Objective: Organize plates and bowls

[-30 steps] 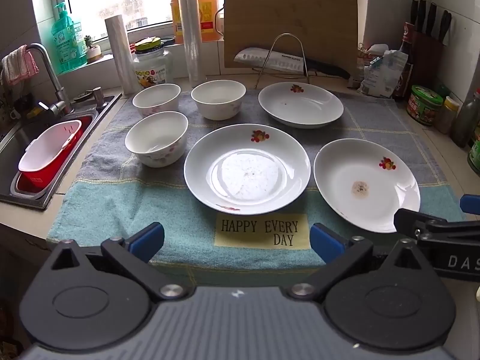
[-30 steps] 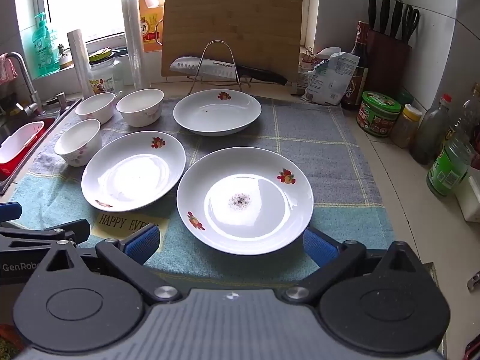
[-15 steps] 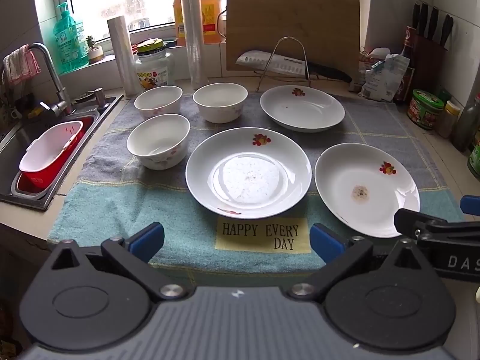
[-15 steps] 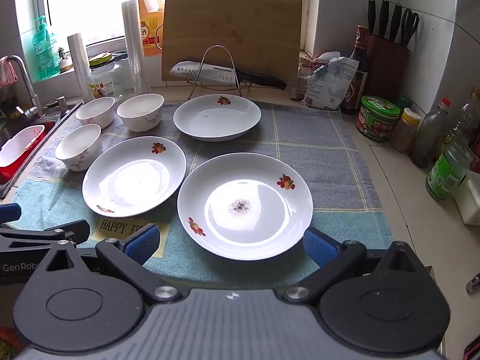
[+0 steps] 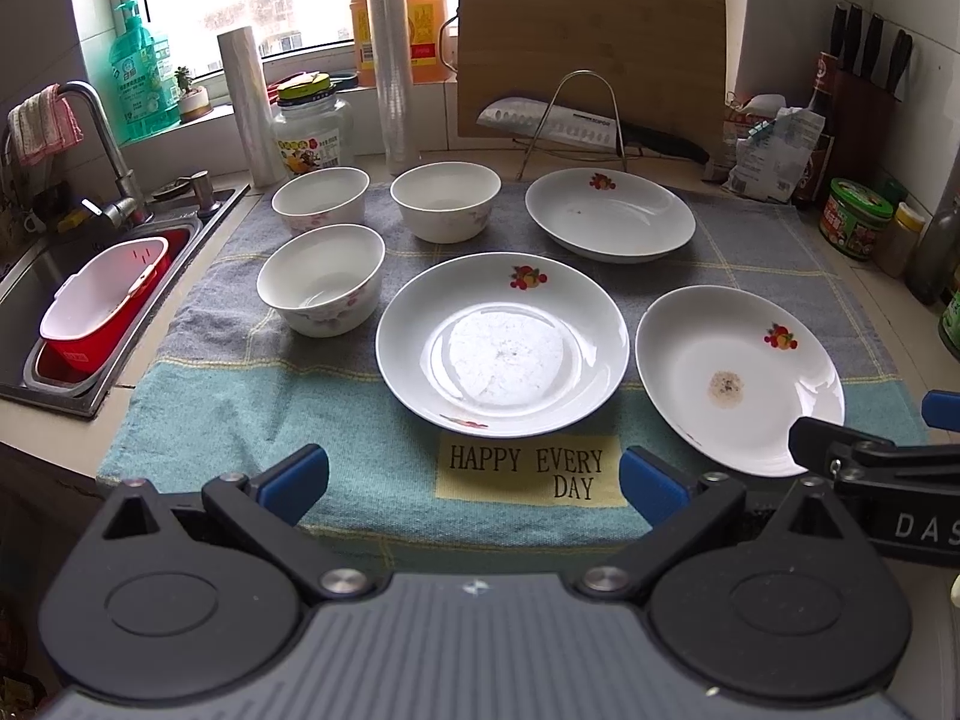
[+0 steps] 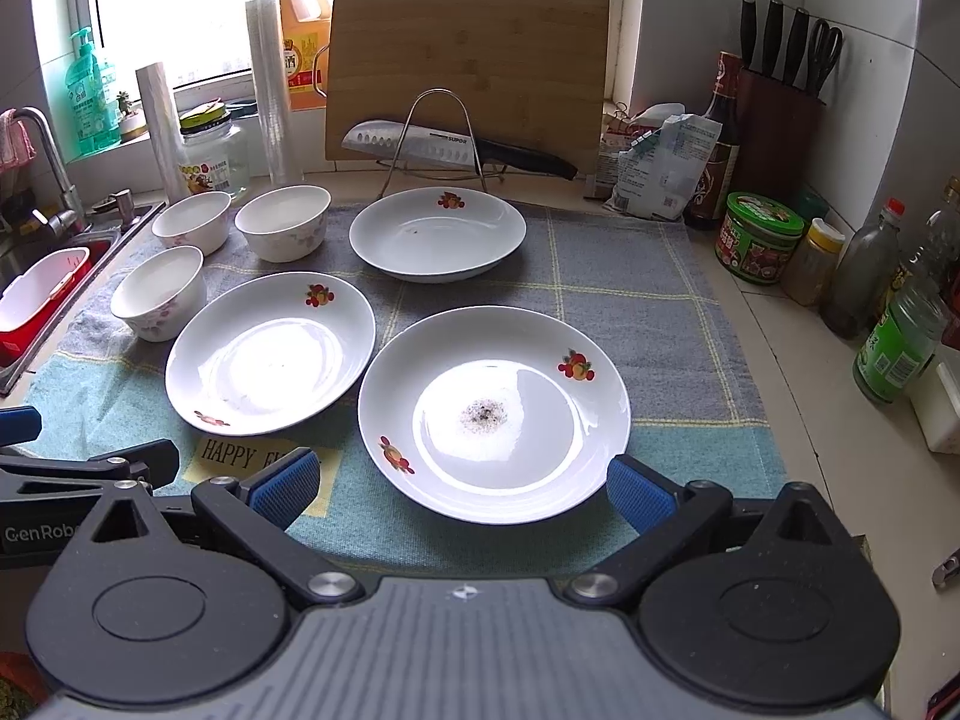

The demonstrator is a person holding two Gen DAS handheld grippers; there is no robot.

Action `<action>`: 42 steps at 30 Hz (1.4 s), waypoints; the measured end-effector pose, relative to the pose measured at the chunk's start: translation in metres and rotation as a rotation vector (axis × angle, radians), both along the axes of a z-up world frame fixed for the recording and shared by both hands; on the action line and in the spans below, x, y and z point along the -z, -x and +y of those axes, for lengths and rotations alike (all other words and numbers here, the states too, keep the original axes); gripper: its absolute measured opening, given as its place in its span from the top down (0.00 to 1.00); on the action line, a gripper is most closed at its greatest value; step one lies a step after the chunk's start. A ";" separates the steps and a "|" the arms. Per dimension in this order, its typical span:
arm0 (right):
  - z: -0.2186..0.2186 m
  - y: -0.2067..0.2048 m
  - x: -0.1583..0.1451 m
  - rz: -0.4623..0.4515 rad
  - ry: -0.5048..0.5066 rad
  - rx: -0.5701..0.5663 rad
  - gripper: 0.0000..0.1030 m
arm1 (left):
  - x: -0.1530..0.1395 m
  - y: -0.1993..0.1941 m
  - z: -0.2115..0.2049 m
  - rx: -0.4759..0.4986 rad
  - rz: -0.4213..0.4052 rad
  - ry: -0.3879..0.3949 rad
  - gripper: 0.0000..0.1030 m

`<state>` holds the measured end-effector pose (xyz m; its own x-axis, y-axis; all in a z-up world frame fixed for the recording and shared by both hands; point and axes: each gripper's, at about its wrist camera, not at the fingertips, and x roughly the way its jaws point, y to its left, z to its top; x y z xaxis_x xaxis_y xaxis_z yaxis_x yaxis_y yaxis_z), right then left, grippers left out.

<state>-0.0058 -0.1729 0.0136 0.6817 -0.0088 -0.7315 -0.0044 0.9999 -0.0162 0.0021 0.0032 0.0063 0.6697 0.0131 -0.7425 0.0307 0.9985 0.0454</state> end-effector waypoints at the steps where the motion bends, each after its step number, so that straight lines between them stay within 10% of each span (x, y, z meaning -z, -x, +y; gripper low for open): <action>1: 0.000 0.000 0.000 0.000 -0.001 -0.002 0.00 | 0.000 0.000 0.000 0.000 -0.001 -0.001 0.01; 42: -0.001 0.000 -0.005 -0.016 -0.007 -0.002 0.00 | -0.007 -0.001 0.000 -0.001 -0.009 0.000 0.01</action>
